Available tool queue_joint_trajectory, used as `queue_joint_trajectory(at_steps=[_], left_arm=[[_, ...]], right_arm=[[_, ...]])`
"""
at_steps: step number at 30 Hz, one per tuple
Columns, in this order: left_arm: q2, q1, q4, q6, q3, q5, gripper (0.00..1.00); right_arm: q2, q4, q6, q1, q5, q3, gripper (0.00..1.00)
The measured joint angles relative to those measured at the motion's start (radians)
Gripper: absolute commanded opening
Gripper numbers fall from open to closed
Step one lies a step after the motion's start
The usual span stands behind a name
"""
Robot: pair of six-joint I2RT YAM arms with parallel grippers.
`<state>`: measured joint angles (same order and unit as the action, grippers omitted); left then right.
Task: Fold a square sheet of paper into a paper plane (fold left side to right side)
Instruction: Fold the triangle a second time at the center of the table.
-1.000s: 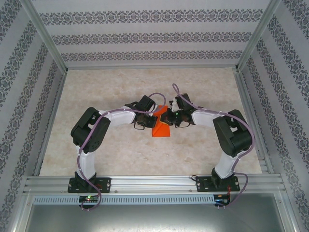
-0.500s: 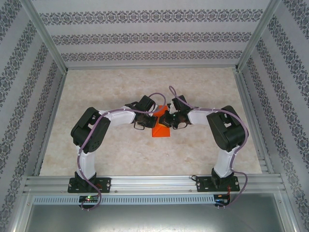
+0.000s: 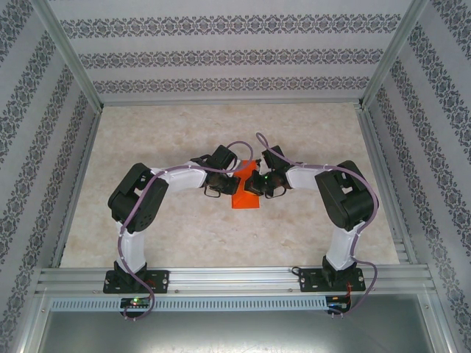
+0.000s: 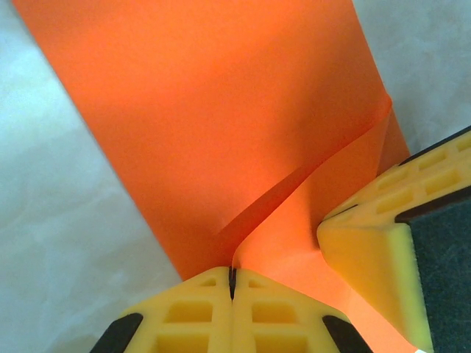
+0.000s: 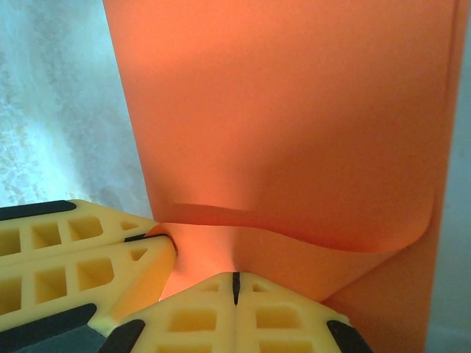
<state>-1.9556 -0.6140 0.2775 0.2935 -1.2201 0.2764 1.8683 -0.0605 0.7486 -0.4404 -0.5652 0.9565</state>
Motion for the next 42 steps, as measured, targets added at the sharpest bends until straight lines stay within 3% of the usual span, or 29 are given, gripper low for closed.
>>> queue_joint_trajectory(at_steps=[7,13,18,22,27,33,39,42], left_arm=[[-0.013,0.000,0.007,0.000,-0.023,0.000,0.03],[-0.014,0.000,0.014,0.000,-0.030,0.000,0.11],[-0.007,0.000,0.016,0.002,-0.030,-0.012,0.24],[0.047,0.000,0.033,0.003,-0.029,-0.033,0.36],[0.169,0.000,0.050,0.003,-0.029,-0.041,0.34],[0.238,-0.004,0.016,0.058,0.059,0.108,0.28],[0.177,-0.048,-0.074,0.167,0.132,0.298,0.27],[0.147,-0.068,-0.112,0.200,0.132,0.334,0.25]], right_arm=[[0.000,-0.003,-0.014,0.006,0.003,0.000,0.00],[0.000,-0.005,-0.020,0.006,0.007,0.000,0.00],[0.000,-0.009,-0.024,0.011,0.007,0.000,0.00],[0.000,-0.011,-0.025,0.015,0.006,0.000,0.00],[0.000,-0.010,-0.026,0.015,0.006,0.000,0.00],[0.000,-0.010,-0.026,0.019,0.002,-0.001,0.00],[0.000,-0.010,-0.026,0.019,0.000,-0.001,0.00],[0.000,-0.010,-0.026,0.019,0.000,-0.001,0.00]])
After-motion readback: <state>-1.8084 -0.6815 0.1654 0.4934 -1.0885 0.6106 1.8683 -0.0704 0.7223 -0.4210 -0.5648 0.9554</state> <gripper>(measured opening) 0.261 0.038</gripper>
